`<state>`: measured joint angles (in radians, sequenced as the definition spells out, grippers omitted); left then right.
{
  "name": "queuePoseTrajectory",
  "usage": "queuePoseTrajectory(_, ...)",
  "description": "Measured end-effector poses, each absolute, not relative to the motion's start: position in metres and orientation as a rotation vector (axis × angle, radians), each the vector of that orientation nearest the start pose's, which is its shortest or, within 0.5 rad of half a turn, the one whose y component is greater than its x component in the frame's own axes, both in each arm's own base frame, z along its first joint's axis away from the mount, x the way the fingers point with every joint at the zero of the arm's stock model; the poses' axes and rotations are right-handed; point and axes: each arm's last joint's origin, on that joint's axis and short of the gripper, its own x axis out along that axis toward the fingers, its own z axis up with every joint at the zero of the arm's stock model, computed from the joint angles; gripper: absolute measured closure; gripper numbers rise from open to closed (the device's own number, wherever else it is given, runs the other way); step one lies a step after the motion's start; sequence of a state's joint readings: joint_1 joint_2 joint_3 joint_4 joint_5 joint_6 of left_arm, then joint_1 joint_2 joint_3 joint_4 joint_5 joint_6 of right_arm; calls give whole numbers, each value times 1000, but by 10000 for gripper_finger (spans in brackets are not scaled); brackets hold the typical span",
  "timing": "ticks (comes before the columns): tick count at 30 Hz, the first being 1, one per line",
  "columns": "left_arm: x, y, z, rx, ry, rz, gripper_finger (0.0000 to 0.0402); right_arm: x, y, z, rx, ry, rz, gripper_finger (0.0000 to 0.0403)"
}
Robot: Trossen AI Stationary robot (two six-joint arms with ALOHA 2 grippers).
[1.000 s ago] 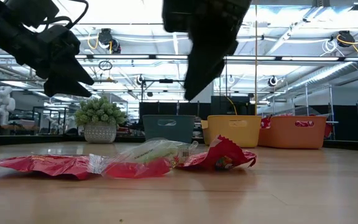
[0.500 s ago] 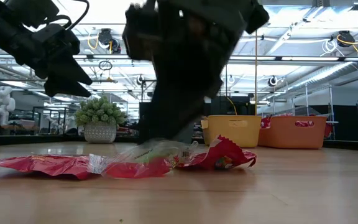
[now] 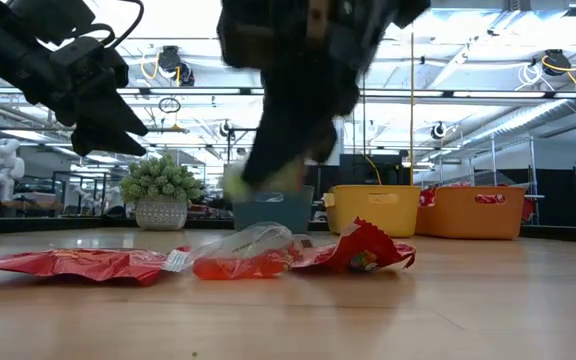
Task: Sort candy
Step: Put the green gummy into the blue bin
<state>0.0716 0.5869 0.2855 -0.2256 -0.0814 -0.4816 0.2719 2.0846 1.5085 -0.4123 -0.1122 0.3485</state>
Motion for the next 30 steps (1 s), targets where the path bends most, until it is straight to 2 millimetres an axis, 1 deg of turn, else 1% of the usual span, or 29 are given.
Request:
queuePoseTrajectory(2,135,12,186,-467,481,274,154,422,109,185,226,1017,160,386)
queuePoseTrajectory(4,135,12,186,-467,481,274,154,420,94,196,212,1015,145,395)
queuePoseTrajectory(7,135,12,186,-468,480,274,154,419,66,215,200,964,69,397)
queuePoseTrajectory(10,135,12,186,-468,481,274,154,420,29,234,188,884,-52,396)
queuePoseTrajectory(14,135,12,186,-468,478,273,154,419,-25,247,221,798,-217,395)
queuePoseTrajectory(18,135,12,186,-476,471,274,154,417,-70,253,253,723,-309,395)
queuePoseTrajectory(21,135,12,186,-476,472,275,154,418,-99,250,254,683,-362,391)
queuePoseTrajectory(23,135,12,186,-476,471,275,154,416,-115,247,270,675,-399,380)
queuePoseTrajectory(26,135,12,186,-477,473,275,154,411,-138,243,302,675,-424,347)
queuePoseTrajectory(30,136,12,188,-478,456,271,154,403,-163,241,343,667,-442,278)
